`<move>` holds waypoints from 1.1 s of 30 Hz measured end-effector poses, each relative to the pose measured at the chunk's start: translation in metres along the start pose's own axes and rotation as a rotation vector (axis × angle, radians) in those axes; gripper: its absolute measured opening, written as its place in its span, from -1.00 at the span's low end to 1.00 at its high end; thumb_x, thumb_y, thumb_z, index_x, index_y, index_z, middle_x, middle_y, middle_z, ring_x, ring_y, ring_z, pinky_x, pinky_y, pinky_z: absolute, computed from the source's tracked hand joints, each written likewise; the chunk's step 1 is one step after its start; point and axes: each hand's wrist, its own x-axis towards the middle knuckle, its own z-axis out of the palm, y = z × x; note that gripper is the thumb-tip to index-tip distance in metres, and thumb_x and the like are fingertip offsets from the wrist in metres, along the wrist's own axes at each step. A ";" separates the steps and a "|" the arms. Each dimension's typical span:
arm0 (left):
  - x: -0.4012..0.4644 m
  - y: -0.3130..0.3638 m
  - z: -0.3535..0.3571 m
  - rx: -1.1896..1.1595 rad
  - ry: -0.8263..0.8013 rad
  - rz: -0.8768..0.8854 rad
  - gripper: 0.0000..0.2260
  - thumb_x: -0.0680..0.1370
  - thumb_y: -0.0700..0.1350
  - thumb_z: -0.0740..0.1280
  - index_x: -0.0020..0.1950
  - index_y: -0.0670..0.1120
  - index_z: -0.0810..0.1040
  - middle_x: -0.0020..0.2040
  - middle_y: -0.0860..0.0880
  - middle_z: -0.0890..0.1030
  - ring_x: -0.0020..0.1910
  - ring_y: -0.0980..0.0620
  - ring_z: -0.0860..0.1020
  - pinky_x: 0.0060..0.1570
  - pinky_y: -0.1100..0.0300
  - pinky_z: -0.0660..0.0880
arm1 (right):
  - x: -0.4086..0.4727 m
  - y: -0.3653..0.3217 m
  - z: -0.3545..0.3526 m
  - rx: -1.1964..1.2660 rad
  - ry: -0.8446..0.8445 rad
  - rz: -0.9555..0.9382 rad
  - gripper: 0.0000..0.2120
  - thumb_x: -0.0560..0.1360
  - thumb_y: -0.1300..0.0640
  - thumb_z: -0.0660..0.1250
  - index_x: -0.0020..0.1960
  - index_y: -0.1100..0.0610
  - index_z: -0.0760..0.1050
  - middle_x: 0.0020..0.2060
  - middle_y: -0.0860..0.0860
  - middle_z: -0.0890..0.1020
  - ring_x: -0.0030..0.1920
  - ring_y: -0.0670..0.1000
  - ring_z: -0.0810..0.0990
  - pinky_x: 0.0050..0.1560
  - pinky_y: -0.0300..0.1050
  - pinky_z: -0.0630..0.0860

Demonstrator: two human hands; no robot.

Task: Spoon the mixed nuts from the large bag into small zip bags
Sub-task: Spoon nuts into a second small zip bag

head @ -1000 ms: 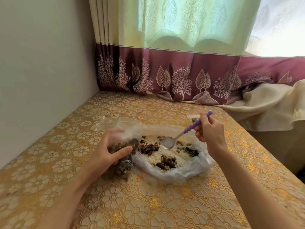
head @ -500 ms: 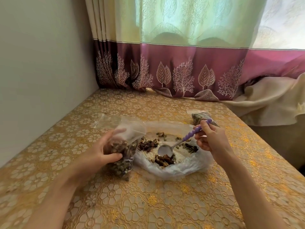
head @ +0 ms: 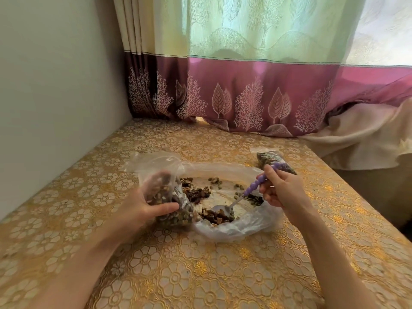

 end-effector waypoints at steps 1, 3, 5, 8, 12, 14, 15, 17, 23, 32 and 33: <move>-0.001 0.001 0.000 0.020 0.001 0.006 -0.47 0.31 -0.32 0.44 0.08 0.18 0.40 -0.01 0.15 0.49 -0.24 0.39 0.57 -0.38 0.47 0.47 | 0.000 0.000 0.001 -0.005 -0.009 -0.004 -0.67 0.60 0.09 0.20 -0.24 0.25 0.52 -0.49 0.07 0.56 -0.59 -0.12 0.40 -0.64 -0.35 0.27; -0.001 0.002 0.000 0.014 0.006 -0.005 -0.53 0.29 -0.27 0.44 0.05 0.17 0.44 0.03 0.14 0.50 -0.21 0.28 0.60 -0.37 0.43 0.50 | 0.000 0.000 0.002 -0.006 -0.031 -0.006 -0.67 0.60 0.08 0.20 -0.23 0.25 0.52 -0.42 0.13 0.58 -0.56 -0.11 0.40 -0.62 -0.35 0.27; 0.000 0.002 -0.002 -0.017 0.015 -0.027 -0.58 0.26 -0.20 0.43 0.04 0.14 0.49 0.14 0.08 0.50 -0.12 0.09 0.59 -0.33 0.33 0.55 | 0.000 0.001 0.003 -0.017 -0.060 -0.007 -0.68 0.60 0.08 0.21 -0.21 0.25 0.53 -0.36 0.19 0.59 -0.56 -0.09 0.41 -0.62 -0.34 0.26; -0.002 0.004 -0.004 -0.080 0.031 -0.041 -0.63 0.16 0.02 0.55 -0.07 0.20 0.60 0.26 0.02 0.44 0.02 -0.09 0.55 -0.28 0.17 0.60 | -0.001 0.002 0.005 -0.025 -0.095 0.018 -0.68 0.59 0.07 0.22 -0.21 0.26 0.53 -0.36 0.21 0.61 -0.56 -0.07 0.44 -0.64 -0.32 0.26; -0.005 0.009 -0.001 0.080 0.091 0.016 -0.48 -0.11 0.44 0.45 -0.19 0.41 0.55 0.16 0.10 0.50 -0.03 0.00 0.56 -0.34 0.29 0.56 | -0.002 0.003 0.007 -0.010 -0.080 0.070 -0.67 0.60 0.10 0.22 -0.26 0.26 0.52 -0.50 0.10 0.59 -0.58 -0.07 0.46 -0.65 -0.31 0.28; -0.004 0.006 0.000 0.107 0.092 0.030 -0.45 -0.11 0.46 0.44 -0.17 0.36 0.56 0.18 0.08 0.51 -0.03 0.01 0.56 -0.35 0.30 0.55 | -0.002 0.003 0.007 0.003 -0.051 0.077 -0.66 0.61 0.12 0.19 -0.26 0.27 0.50 -0.50 0.10 0.60 -0.58 -0.08 0.46 -0.65 -0.32 0.28; -0.003 0.005 0.001 0.112 0.085 0.032 -0.41 -0.11 0.46 0.44 -0.14 0.30 0.57 0.20 0.08 0.50 -0.03 0.02 0.57 -0.35 0.29 0.56 | -0.002 0.003 0.006 0.012 -0.036 0.079 -0.65 0.62 0.12 0.18 -0.25 0.28 0.50 -0.49 0.11 0.61 -0.58 -0.08 0.46 -0.65 -0.32 0.29; -0.003 0.001 0.000 0.138 0.069 0.035 -0.33 -0.11 0.48 0.43 -0.06 0.27 0.55 0.17 0.08 0.51 -0.06 0.04 0.58 -0.34 0.30 0.56 | -0.001 0.002 0.005 0.032 0.002 0.075 -0.66 0.62 0.14 0.17 -0.24 0.30 0.50 -0.48 0.13 0.62 -0.58 -0.08 0.45 -0.66 -0.33 0.29; -0.004 0.001 0.001 0.227 0.026 0.023 -0.46 -0.05 0.56 0.33 -0.14 0.40 0.49 0.17 0.01 0.52 0.07 -0.02 0.55 -0.09 0.12 0.56 | 0.000 0.000 0.003 0.125 0.100 0.047 -0.65 0.62 0.17 0.15 -0.27 0.29 0.49 -0.46 0.15 0.60 -0.58 -0.07 0.44 -0.65 -0.33 0.27; -0.002 -0.008 0.002 0.270 0.001 -0.037 -0.30 0.01 0.44 0.43 0.03 0.12 0.47 0.22 0.14 0.45 0.07 0.13 0.50 -0.21 0.33 0.52 | 0.012 -0.037 0.018 0.328 0.189 -0.082 -0.64 0.63 0.16 0.13 -0.31 0.23 0.42 -0.54 0.07 0.59 -0.58 -0.10 0.41 -0.65 -0.33 0.26; -0.001 -0.009 0.002 0.273 0.004 -0.039 -0.26 -0.01 0.47 0.42 0.02 0.08 0.49 0.22 0.20 0.43 0.07 0.16 0.49 -0.21 0.33 0.52 | 0.014 -0.043 0.022 0.346 0.174 -0.097 -0.64 0.63 0.16 0.12 -0.31 0.23 0.42 -0.51 0.11 0.61 -0.58 -0.10 0.40 -0.65 -0.33 0.25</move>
